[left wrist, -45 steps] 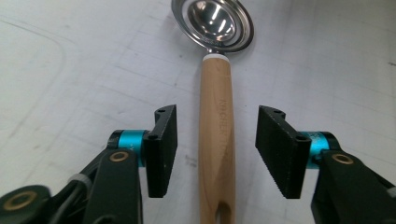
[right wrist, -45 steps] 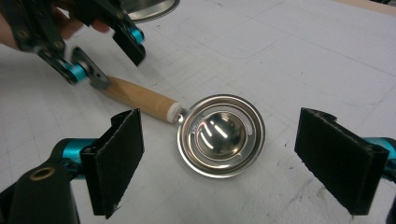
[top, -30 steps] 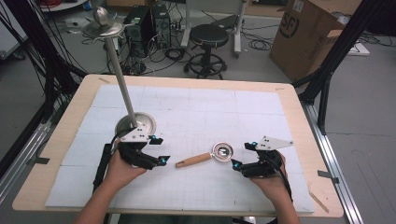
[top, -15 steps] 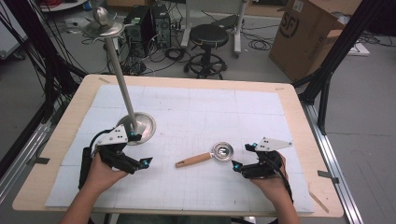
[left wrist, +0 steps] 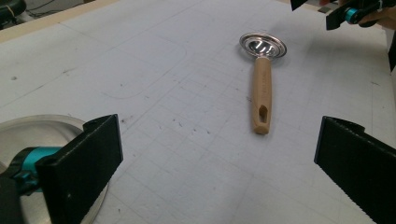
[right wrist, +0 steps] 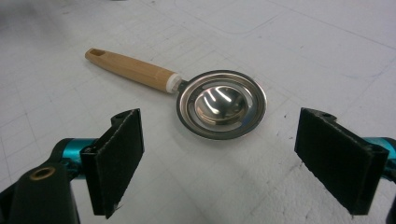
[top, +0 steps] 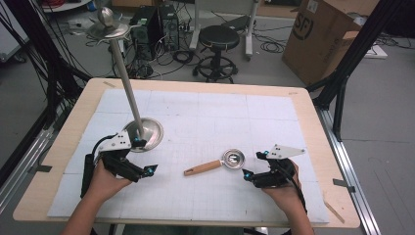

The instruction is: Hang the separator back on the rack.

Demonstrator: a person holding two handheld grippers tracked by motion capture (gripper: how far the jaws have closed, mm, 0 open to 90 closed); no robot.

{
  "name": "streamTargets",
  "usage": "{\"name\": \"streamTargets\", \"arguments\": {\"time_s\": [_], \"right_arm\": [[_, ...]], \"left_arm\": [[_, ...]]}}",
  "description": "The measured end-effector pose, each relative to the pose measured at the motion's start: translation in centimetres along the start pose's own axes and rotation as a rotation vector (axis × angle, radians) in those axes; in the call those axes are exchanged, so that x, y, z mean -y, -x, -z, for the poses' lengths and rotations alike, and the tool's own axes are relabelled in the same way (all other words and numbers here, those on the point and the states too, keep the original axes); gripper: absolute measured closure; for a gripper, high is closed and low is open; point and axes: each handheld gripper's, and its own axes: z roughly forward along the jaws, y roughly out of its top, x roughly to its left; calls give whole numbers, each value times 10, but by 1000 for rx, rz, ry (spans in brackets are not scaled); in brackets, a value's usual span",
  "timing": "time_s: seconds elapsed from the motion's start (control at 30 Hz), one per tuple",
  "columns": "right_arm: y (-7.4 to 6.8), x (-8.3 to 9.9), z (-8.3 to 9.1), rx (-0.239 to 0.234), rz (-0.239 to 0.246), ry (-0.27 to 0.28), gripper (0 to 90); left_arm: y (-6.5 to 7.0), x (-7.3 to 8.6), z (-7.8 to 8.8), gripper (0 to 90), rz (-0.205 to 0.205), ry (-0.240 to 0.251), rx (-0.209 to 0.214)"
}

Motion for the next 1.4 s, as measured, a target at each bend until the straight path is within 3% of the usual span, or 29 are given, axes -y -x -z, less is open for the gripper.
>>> {"name": "streamTargets", "arguments": {"time_s": [0.43,0.7,1.17,1.4], "right_arm": [[-4,-9,-6,-11,37,4,152],[-14,-28,-10,-19,94,-9,180],[-21,-63,-47,-69,180,-141,203],[-26,-74,-69,-104,243,-240,244]], "left_arm": [[1,3,2,16,0,-6,-2],[0,5,4,16,6,3,1],[-11,9,17,16,35,34,-26],[-13,13,22,17,38,30,-31]]}}
